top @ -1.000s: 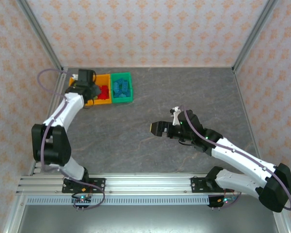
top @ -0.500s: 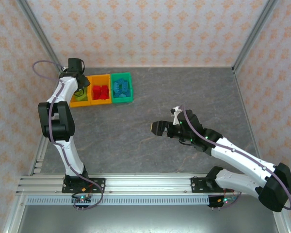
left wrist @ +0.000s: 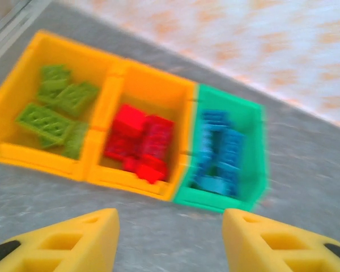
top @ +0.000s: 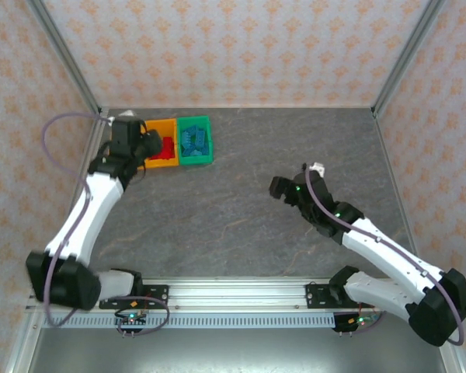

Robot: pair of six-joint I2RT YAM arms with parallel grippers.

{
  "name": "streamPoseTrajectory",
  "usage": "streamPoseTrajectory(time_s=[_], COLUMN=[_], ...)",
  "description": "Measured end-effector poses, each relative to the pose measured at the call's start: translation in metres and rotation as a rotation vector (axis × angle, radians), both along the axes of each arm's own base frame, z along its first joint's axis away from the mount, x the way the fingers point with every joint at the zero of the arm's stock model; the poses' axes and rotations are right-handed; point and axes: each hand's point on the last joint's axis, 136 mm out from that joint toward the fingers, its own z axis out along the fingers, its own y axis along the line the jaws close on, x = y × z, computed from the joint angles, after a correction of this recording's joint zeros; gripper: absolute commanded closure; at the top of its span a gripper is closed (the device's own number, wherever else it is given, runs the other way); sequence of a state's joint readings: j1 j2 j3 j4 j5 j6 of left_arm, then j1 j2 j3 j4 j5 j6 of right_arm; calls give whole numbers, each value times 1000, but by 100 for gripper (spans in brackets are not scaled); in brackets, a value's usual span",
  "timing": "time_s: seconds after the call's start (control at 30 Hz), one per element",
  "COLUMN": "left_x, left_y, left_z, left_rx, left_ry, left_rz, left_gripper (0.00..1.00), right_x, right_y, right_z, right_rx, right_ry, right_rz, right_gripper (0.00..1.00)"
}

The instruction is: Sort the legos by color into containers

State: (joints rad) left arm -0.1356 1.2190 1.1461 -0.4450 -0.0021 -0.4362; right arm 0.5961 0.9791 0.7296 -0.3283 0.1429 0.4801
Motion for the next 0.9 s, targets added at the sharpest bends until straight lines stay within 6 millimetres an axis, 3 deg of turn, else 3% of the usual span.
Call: streamPoseTrajectory(time_s=[0.1,0.2,0.23,0.4,0.47,0.63,0.73,0.9], left_x=[-37,-59,-64,-87,-93,-90,-83,-63], left_y=[-27,-22,-17,6,15,25,24,28], left_z=[5,-21,-33,-94,-103,-101,-102,-126], left_rx=[35,97,117,255,310,394,419,477], left_ry=[-86,-95,-83,-70,-90,-147,-165,-111], left_rz=[-90,-86,-73,-42,-26,4,0,-4], left_gripper=[34,7,1,0,0,0,0,0], right_x=[19,30,31,40,47,81,82,90], right_y=[-62,-126,-137,-177,-184,-178,-172,-168], right_z=[3,-10,-18,-98,-113,-112,-122,-112], right_rx=[-95,-231,-271,-472,-494,-426,-409,-385], right_ry=[-52,-76,-75,66,86,-81,-91,-144], right_rz=[-206,-398,-428,-443,-424,-377,-328,-305], right_gripper=[1,1,1,1,1,1,1,1])
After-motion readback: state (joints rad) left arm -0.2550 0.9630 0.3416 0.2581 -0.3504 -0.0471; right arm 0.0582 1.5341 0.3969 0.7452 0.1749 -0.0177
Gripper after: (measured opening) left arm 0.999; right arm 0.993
